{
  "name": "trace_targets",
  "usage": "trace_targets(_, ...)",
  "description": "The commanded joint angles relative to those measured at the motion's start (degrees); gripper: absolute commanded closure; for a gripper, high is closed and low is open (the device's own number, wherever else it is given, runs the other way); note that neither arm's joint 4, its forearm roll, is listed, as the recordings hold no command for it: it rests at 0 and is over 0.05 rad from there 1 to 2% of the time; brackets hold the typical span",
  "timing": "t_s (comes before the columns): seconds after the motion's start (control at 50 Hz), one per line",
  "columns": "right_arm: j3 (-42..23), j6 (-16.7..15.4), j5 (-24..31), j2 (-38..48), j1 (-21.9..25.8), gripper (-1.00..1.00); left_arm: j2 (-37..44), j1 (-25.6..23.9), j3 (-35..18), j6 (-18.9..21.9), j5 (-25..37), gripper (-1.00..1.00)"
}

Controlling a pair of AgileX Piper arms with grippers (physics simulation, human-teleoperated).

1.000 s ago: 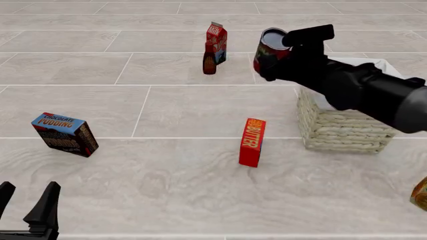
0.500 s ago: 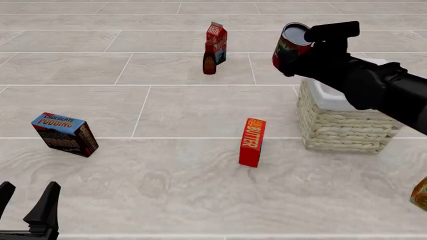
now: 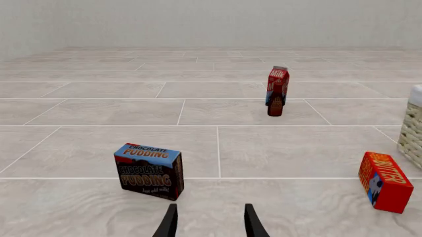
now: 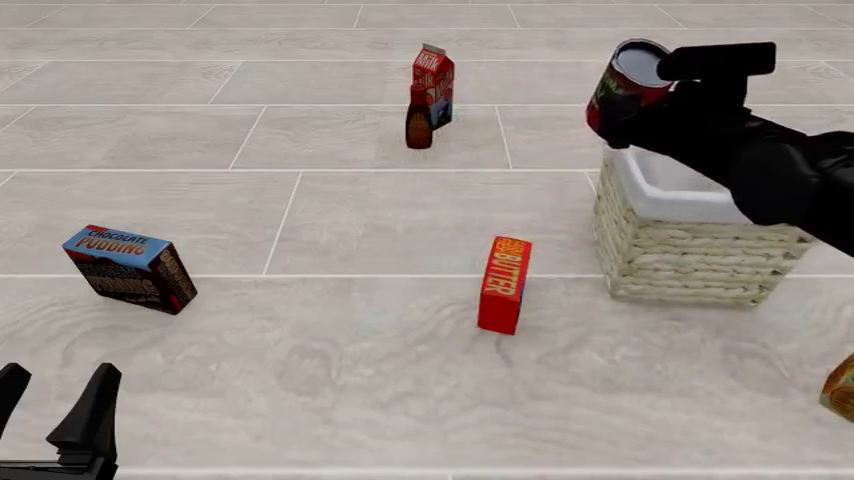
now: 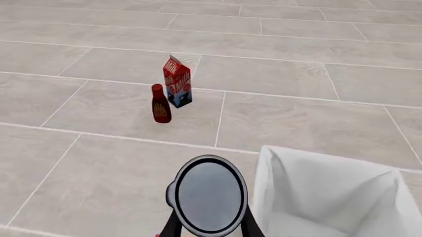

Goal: Pick the tomato sauce and place it in the basket.

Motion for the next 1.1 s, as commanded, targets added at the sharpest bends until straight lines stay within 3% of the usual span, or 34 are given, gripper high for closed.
trace_targets(0.02,-0.78,0.75,-0.2,0.35,-4.05,1.0,0.0,0.0,0.0,0.0,0.0,-1.0)
trace_targets(0.7,-3.61,-0.9,0.04,3.14,-11.06,1.0,0.0,0.0,0.0,0.0,0.0,-1.0)
trace_targets(0.76,-3.79,-2.27,-0.01,3.53,-11.6,1.0,0.0,0.0,0.0,0.0,0.0,-1.0)
trace_targets(1.1,-7.47,-2.63,2.75,5.92,-14.11,1.0,0.0,0.0,0.0,0.0,0.0,-1.0)
